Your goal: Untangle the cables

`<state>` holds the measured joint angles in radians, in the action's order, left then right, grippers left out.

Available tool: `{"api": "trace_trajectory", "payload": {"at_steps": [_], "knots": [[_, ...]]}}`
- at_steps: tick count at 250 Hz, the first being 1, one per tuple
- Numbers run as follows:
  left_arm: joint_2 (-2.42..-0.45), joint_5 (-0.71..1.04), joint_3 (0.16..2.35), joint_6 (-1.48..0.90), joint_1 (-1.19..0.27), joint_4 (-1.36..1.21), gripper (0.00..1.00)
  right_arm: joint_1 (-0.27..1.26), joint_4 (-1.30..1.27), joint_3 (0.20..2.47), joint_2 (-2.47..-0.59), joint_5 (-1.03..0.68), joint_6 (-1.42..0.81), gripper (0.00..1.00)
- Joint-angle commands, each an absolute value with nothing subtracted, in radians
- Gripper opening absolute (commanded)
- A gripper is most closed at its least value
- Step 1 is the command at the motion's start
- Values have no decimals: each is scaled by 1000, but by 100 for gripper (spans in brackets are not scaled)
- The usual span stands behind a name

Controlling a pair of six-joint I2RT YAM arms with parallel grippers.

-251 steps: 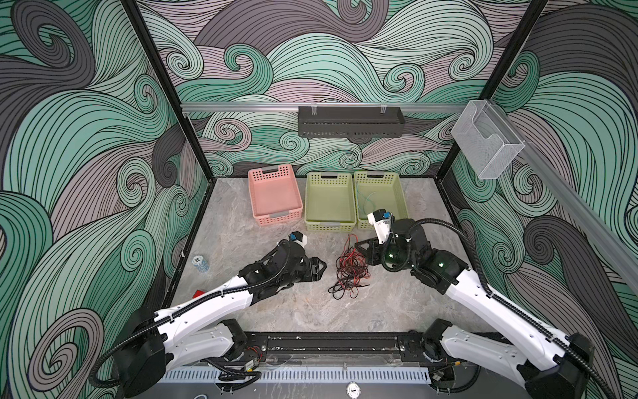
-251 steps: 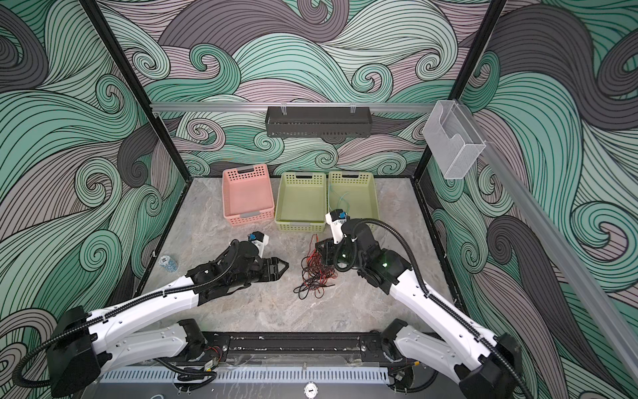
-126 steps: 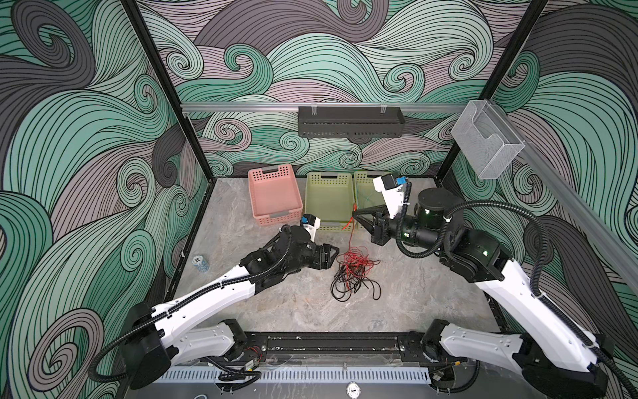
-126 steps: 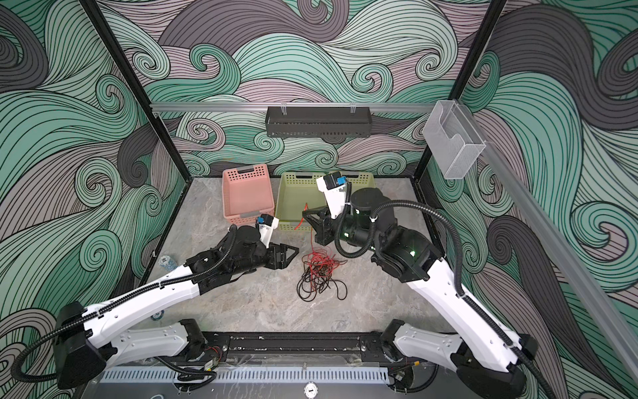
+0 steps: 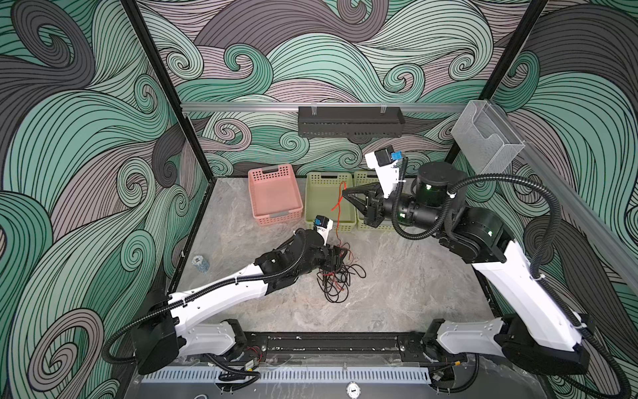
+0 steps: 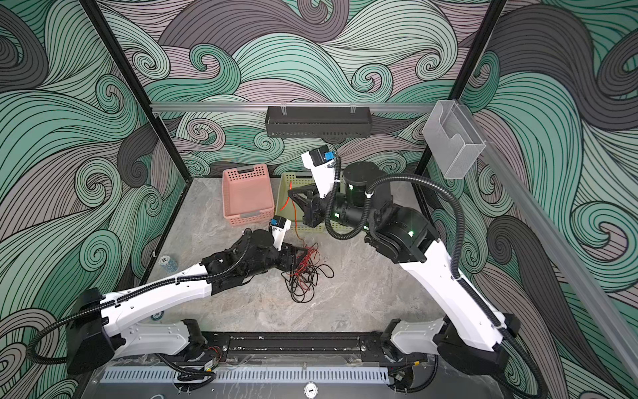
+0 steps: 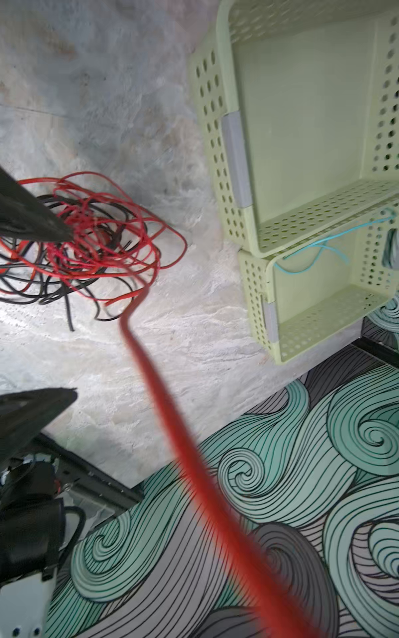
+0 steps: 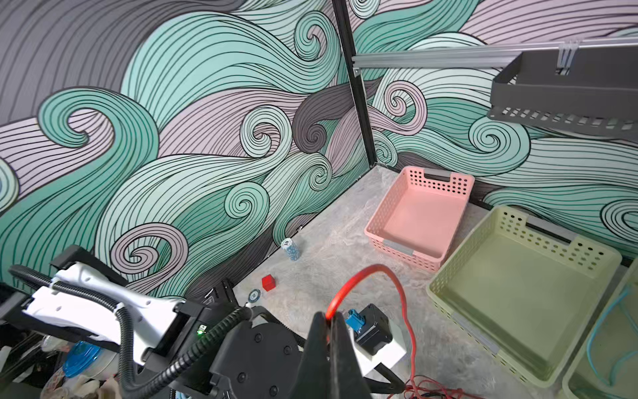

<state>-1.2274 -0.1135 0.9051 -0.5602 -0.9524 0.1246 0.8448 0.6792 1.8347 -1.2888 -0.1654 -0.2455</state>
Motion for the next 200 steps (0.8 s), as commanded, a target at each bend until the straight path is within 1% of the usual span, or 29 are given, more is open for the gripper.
{"api": "trace_trajectory", "payload": {"at_steps": [1, 22, 49, 64, 90, 96, 102, 134, 171, 178, 185, 200], "knots": [[-1232, -242, 948, -538, -957, 99, 61, 851, 692, 1880, -1268, -189, -235, 0], [-1234, -287, 951, -521, -957, 89, 61, 851, 691, 1890, -1255, -193, -239, 0], [-1248, -295, 962, -483, -957, 61, 62, 852, 693, 1905, -1242, -194, -241, 0], [-1267, -304, 976, -469, -956, 50, 60, 851, 691, 1915, -1239, -194, -242, 0], [-1309, -290, 992, -448, -955, 12, 49, 852, 685, 1923, -1232, -193, -240, 0], [-1319, -281, 998, -448, -955, 5, 45, 852, 682, 1923, -1232, -190, -237, 0], [-1330, -275, 1003, -449, -955, 2, 39, 852, 683, 1925, -1230, -184, -235, 0], [-1361, -294, 1056, -424, -954, 48, 0, 850, 684, 1908, -1207, -150, -228, 0], [-1339, -374, 1181, -348, -944, 186, 0, 850, 673, 1800, -1122, -37, -209, 0], [-1334, -388, 1216, -329, -939, 221, 0, 851, 662, 1760, -1096, -4, -210, 6], [-1330, -395, 1251, -312, -931, 255, 0, 850, 646, 1714, -1069, 30, -211, 15], [-1325, -392, 1330, -279, -906, 317, 0, 848, 616, 1613, -1007, 99, -215, 42]]}}
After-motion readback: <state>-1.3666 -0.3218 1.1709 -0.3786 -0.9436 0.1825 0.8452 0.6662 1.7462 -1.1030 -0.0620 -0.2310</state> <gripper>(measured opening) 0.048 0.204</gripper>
